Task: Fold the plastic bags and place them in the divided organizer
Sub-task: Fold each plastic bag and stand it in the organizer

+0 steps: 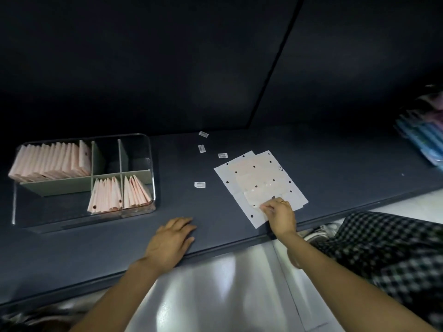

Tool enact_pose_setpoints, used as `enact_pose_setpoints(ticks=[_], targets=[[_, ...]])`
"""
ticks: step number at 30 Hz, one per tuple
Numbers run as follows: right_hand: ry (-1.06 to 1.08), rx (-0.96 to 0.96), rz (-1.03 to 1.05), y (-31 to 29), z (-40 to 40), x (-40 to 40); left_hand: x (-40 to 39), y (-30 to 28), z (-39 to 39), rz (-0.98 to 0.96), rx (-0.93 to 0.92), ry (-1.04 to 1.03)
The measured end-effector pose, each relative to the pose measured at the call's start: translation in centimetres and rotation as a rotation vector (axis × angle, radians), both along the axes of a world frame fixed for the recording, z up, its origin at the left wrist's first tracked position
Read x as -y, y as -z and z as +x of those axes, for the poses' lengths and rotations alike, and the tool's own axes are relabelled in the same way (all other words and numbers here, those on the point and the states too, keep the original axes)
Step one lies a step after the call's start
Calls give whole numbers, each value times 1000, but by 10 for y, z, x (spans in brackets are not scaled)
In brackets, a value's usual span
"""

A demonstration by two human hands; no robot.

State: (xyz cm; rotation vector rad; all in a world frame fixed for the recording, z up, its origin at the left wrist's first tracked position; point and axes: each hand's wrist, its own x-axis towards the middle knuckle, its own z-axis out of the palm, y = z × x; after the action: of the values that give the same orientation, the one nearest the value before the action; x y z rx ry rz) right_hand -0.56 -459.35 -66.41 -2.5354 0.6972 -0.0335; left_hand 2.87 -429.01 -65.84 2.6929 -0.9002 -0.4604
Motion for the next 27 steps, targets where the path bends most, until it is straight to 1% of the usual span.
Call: enact_pose_setpoints(ticks=[4, 7, 9, 11, 14, 18, 21, 22, 23, 24, 25, 27], targets=[[-155, 35, -70, -16, 5, -12, 14, -8, 7, -52, -20, -15], [-370, 68, -72, -30, 6, -35, 33, -13, 9, -155, -7, 32], [-513, 67, -50, -36, 6, -53, 47, -16, 6, -251, -26, 35], [-578, 39, 34, -41, 3, -73, 55, -15, 3, -366, -94, -37], [-566, -31, 203, -42, 0, -93, 56, -11, -4, -463, -189, -158], [-543, -207, 464, -51, 4, -89, 44, -3, -2, -490, -283, -238], [-628, -448, 559, -67, 15, -57, 37, 1, 2, -599, -432, -357], [-655, -533, 564, -71, 18, -44, 35, 1, 3, -642, -475, -424], [-668, -577, 554, -74, 21, -34, 34, 1, 5, -670, -513, -498], [-649, -571, 569, -73, 24, -24, 34, 3, 6, -687, -543, -569], [-595, -518, 611, -72, 26, -20, 33, 4, 9, -702, -570, -625], [-397, -335, 662, -62, 30, -20, 33, 7, 13, -748, -627, -709]])
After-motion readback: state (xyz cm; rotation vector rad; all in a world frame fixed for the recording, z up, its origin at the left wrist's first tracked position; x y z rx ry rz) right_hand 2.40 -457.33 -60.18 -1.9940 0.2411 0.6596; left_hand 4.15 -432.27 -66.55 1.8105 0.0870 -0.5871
